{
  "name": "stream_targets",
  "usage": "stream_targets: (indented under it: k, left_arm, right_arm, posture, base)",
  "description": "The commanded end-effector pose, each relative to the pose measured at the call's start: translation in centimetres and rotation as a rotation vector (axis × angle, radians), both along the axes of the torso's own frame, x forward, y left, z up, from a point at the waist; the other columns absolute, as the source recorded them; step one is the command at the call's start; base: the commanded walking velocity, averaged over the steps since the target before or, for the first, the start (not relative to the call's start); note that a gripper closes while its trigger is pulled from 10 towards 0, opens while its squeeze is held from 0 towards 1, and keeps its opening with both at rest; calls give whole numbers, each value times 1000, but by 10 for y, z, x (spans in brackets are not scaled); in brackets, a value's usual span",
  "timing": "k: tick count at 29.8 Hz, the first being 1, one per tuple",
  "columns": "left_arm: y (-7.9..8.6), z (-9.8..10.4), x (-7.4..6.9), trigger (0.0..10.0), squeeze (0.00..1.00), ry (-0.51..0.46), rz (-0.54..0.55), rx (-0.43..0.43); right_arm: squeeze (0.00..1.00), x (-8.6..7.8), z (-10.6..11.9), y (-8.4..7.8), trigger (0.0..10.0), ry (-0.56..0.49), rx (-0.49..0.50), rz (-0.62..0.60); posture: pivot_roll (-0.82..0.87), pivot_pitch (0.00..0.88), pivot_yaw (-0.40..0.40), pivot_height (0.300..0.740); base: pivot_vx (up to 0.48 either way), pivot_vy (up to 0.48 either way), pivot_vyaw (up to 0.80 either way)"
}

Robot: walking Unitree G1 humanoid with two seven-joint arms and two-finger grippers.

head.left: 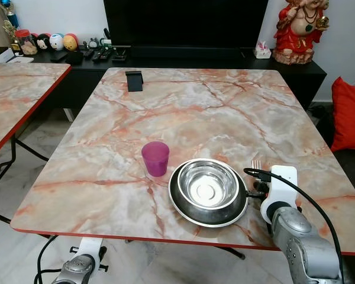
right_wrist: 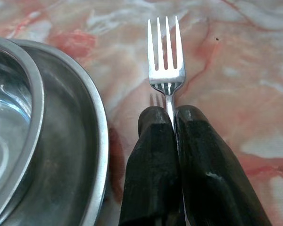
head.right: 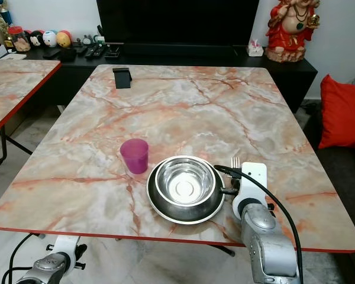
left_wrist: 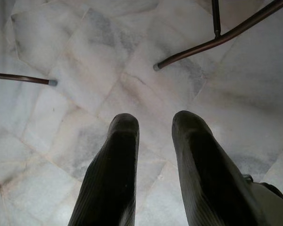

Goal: Setting the table

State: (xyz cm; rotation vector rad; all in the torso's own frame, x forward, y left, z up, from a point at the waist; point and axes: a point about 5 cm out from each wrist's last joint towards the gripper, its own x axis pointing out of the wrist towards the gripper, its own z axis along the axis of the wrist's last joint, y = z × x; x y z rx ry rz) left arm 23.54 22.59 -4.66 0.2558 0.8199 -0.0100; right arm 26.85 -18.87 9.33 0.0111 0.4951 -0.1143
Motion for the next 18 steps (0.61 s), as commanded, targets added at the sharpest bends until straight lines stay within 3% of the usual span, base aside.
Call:
stream_targets:
  k: [1,18]
  left_arm:
    - [3,-2,-4,10000,0,17,7,10]
    - [4,-1,-3,10000,0,15,2,12]
  right_arm:
    - [0,1,0,0,10000,-5,-1,0]
    - [0,-2,-11,4,10000,41,10,28]
  posture:
    - [-31,0,0,740]
    - [-31,0,5,740]
  base:
    - [0,0,0]
    - [0,0,0]
